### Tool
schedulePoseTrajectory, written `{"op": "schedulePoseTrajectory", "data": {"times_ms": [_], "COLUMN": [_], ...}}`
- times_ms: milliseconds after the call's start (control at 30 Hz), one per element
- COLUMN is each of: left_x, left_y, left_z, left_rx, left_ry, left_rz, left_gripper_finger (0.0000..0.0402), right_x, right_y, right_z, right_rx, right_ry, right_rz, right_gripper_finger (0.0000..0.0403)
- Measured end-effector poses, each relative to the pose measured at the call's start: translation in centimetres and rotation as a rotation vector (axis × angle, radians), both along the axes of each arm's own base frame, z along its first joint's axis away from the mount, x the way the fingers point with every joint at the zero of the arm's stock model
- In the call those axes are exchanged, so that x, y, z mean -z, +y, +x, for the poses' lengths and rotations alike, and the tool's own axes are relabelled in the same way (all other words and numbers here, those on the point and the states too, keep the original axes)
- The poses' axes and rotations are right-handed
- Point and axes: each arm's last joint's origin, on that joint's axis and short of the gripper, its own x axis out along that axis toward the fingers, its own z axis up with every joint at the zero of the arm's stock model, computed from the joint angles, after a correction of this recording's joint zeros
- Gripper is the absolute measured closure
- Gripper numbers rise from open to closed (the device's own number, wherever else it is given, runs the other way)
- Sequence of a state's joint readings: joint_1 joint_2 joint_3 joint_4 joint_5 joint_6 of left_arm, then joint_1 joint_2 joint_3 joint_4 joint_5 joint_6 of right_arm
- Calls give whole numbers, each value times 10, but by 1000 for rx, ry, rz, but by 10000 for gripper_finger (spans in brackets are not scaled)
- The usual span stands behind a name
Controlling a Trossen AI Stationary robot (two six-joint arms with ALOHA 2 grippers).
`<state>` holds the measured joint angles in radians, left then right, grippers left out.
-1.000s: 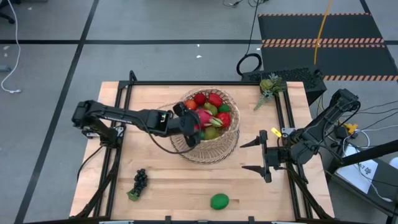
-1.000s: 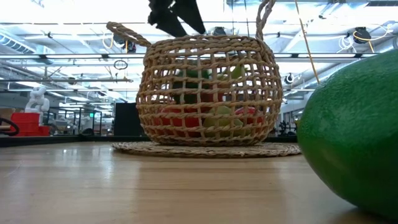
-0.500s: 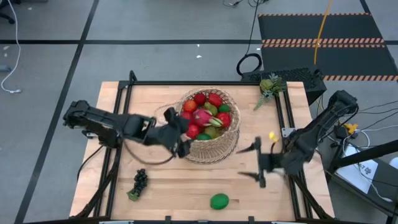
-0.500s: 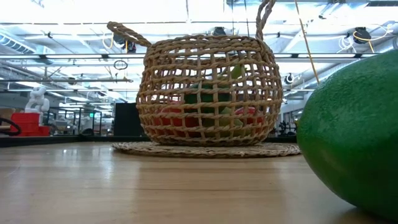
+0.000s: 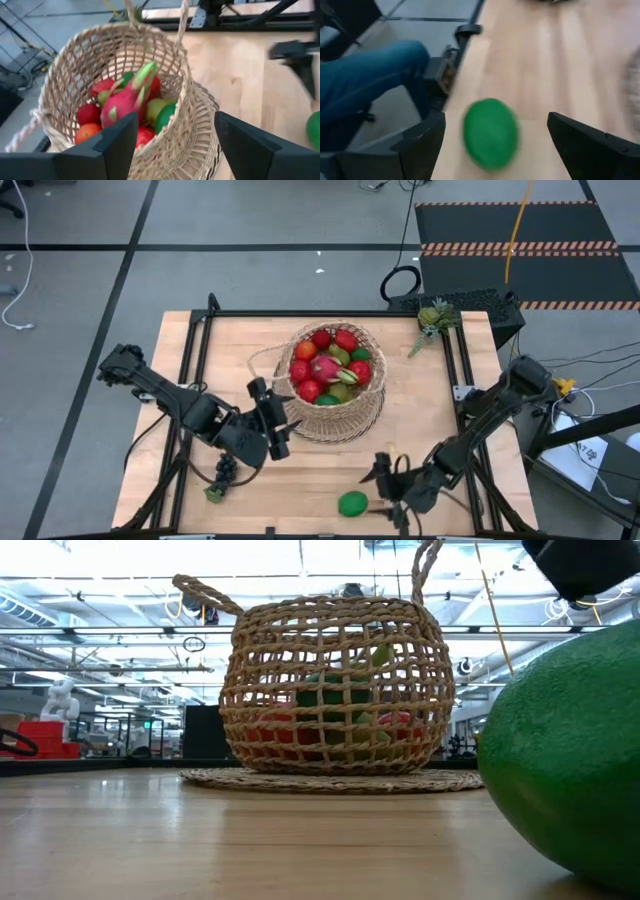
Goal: Build produce basket
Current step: Put the green lime into the basket
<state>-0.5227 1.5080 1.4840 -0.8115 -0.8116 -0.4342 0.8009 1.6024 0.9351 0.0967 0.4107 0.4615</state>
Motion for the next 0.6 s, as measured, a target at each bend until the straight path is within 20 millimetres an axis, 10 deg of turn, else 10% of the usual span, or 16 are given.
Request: {"op": "schedulePoseTrajectory", "data": {"times_ms": [600], "left_x": [32], "left_y": [-40], "left_z": [-26], "left_rx": [-11], "left_ry": [-20], "left_rz": [-207], "left_gripper_finger": [142], "right_x": [43], "right_y": [22], "right_z": [36], "right_rx": [-28], "right_ry": [116], "right_rz": [-56], "right_gripper_finger": [12]}}
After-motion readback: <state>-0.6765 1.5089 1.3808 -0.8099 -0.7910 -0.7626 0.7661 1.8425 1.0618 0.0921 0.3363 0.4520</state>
